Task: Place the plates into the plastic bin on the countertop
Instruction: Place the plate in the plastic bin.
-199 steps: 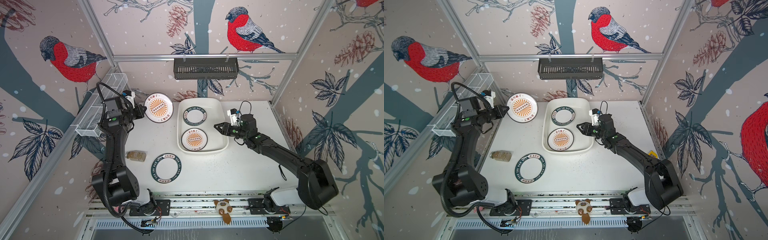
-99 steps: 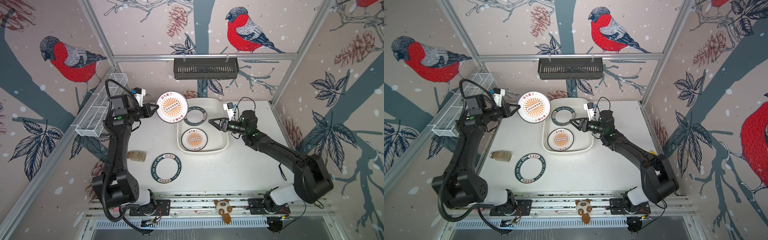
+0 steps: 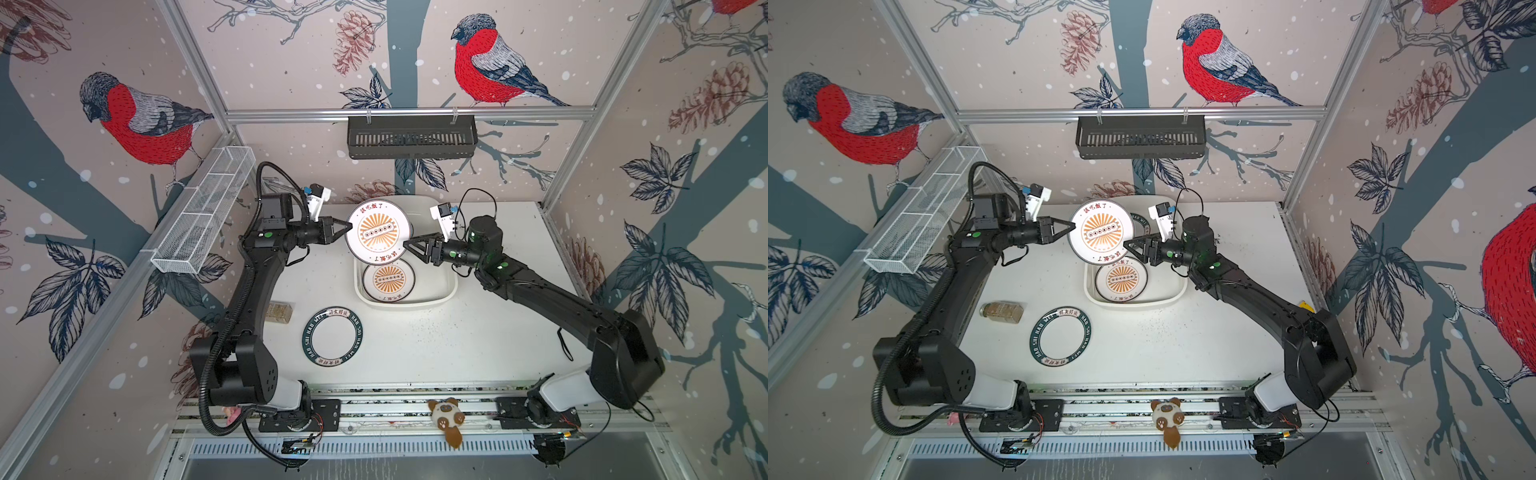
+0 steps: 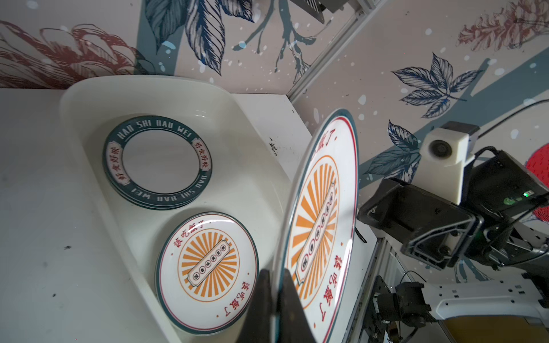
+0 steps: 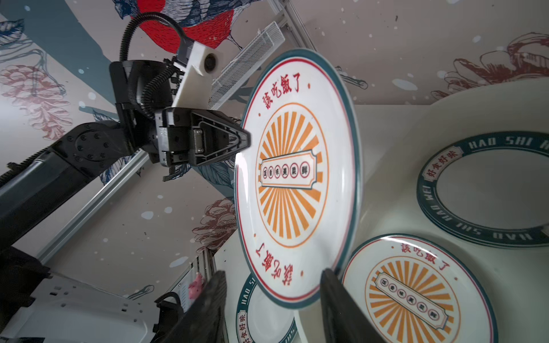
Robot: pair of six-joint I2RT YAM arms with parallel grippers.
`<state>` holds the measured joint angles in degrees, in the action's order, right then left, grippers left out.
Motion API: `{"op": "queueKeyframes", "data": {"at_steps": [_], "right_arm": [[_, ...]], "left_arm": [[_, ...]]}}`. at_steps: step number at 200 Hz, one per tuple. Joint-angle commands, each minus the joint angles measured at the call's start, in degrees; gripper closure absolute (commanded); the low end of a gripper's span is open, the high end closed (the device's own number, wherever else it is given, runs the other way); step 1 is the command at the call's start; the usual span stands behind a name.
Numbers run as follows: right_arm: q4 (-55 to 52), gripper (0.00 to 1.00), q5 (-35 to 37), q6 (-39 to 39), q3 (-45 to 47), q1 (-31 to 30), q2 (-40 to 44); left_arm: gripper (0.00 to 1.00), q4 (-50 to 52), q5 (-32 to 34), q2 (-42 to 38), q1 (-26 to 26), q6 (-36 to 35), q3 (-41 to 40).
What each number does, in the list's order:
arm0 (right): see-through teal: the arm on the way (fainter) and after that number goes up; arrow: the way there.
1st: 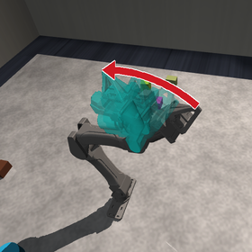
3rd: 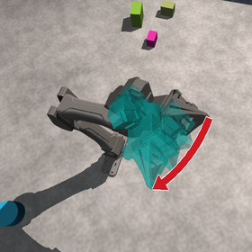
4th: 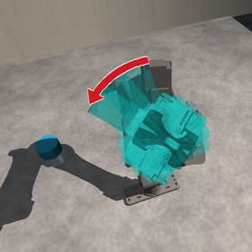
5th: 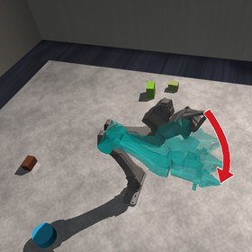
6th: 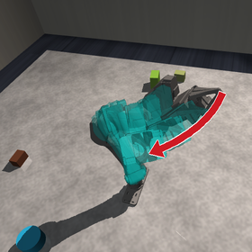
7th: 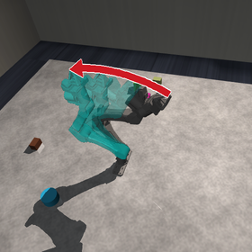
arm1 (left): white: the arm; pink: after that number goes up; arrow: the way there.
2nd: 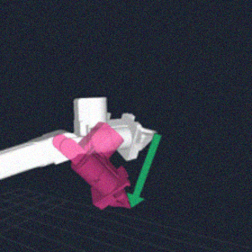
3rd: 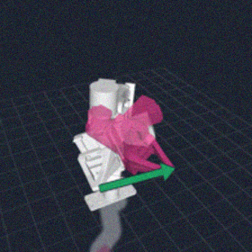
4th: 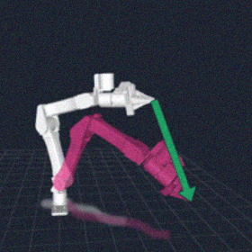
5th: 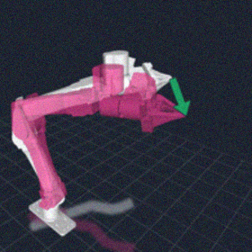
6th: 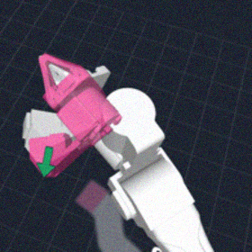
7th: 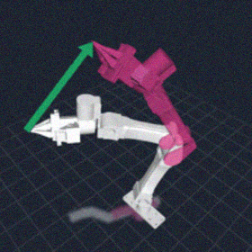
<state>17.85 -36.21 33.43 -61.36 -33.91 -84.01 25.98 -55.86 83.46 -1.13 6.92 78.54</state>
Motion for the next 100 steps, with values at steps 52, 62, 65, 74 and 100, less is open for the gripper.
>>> {"op": "queueKeyframes", "data": {"at_steps": [52, 62, 65, 74, 100], "right_arm": [[-2.9, 0.48, 10.1, -3.3, 4.7, -0.5, 6.6], [-3.1, 0.48, 10.1, -3.3, 4.7, -0.5, 6.7], [-3.1, 0.48, 10.1, -3.3, 4.7, -0.6, 6.8], [-3.1, 0.48, 9.9, -3.3, 4.8, -0.6, 6.8], [-2.2, 0.49, 8.6, -3.0, 4.6, -0.5, 6.1]], "left_arm": [[1.00, -2.8, -4.4, -1.6, 1.5, -1.5, -1.6], [1.00, -3.2, -4.8, -1.6, 1.5, -1.2, -1.8], [1.00, -3.3, -4.9, -1.6, 1.5, -1.1, -1.9], [1.00, -3.4, -4.9, -1.6, 1.6, -0.9, -1.8], [1.00, -3.4, -5.5, -1.8, 2.0, -1.0, -2.0]]}}
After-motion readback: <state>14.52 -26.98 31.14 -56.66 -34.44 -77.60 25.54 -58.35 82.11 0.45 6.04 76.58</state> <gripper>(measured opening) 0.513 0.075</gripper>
